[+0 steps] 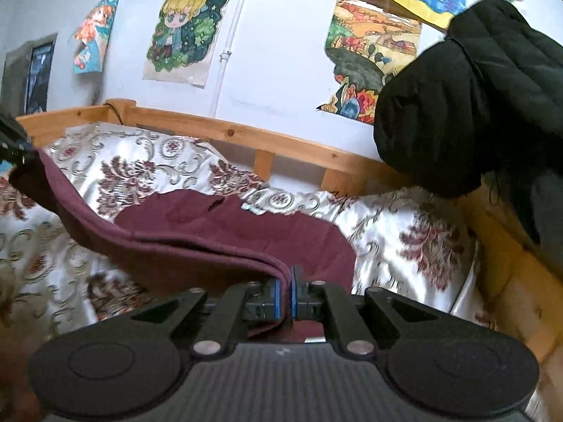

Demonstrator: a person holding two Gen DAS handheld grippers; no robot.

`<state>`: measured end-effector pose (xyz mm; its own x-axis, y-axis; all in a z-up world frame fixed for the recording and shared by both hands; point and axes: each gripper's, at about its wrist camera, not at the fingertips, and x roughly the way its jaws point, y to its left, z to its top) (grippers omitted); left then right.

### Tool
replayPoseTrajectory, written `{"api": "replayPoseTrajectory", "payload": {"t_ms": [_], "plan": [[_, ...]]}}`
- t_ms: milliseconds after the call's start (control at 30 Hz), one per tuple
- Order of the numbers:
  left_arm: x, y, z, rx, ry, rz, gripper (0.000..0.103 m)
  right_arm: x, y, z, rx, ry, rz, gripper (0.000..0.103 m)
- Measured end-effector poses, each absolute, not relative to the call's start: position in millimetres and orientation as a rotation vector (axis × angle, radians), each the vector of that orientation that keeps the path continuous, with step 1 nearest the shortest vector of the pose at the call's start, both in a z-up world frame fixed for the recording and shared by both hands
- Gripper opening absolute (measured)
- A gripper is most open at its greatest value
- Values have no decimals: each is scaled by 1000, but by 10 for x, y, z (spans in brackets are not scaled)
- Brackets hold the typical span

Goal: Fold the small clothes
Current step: 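Lift the hem with both grippers and fold it over toward the collar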

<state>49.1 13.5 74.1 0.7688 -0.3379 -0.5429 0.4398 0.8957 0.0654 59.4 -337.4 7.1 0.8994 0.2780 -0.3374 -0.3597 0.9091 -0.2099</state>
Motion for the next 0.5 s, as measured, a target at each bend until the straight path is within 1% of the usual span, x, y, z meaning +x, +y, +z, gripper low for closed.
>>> {"api": "replayPoseTrajectory", "payload": {"t_ms": [67,267,400,500], "plan": [[688,136,808,228,516,-398,5,860,-3313,194,-301,312,318,7],[1505,264,831,181,475,-301,5,1758,-3127,382,-349,354,278,7],[1988,343,697,111,477,-255,5,2332,-2983,284,-366,394,266,7],[2296,410,498,87,482,-213,5,2628,-2864,155,-379,421,265,7]]}}
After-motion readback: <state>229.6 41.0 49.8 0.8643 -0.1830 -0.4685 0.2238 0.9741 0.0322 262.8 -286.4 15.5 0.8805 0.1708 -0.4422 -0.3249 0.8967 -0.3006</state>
